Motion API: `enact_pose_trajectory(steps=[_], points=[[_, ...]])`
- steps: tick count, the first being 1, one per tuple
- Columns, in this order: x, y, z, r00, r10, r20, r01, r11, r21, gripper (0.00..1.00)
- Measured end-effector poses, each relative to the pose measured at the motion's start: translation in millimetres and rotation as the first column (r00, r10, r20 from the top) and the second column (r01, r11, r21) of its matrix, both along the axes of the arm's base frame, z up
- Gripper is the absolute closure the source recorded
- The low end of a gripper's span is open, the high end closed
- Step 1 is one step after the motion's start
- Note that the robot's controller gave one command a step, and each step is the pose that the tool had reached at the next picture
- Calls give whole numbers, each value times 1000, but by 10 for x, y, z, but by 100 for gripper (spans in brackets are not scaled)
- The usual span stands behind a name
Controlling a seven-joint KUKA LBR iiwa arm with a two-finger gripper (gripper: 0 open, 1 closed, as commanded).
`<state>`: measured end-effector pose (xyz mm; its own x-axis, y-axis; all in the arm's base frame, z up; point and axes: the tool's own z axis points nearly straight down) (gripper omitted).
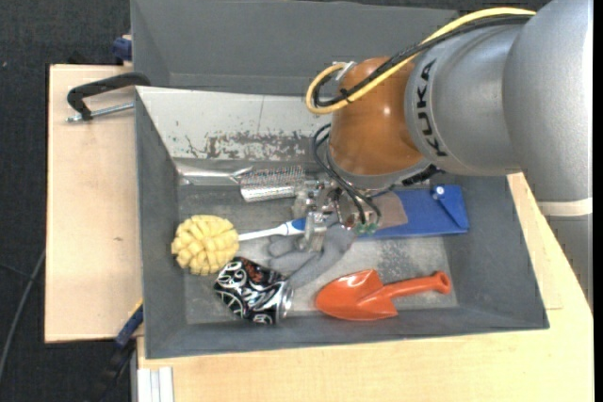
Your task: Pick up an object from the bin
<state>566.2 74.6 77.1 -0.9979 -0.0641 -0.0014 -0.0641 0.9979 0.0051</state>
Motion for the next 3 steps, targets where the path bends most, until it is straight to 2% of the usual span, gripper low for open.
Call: enact_pose_trajectory(steps=[2, 3], points=[[25, 4, 303, 1000, 0, 11, 0, 1000, 1, 100], [6, 2, 393, 1000, 0, 3, 0, 1000, 0, 100]])
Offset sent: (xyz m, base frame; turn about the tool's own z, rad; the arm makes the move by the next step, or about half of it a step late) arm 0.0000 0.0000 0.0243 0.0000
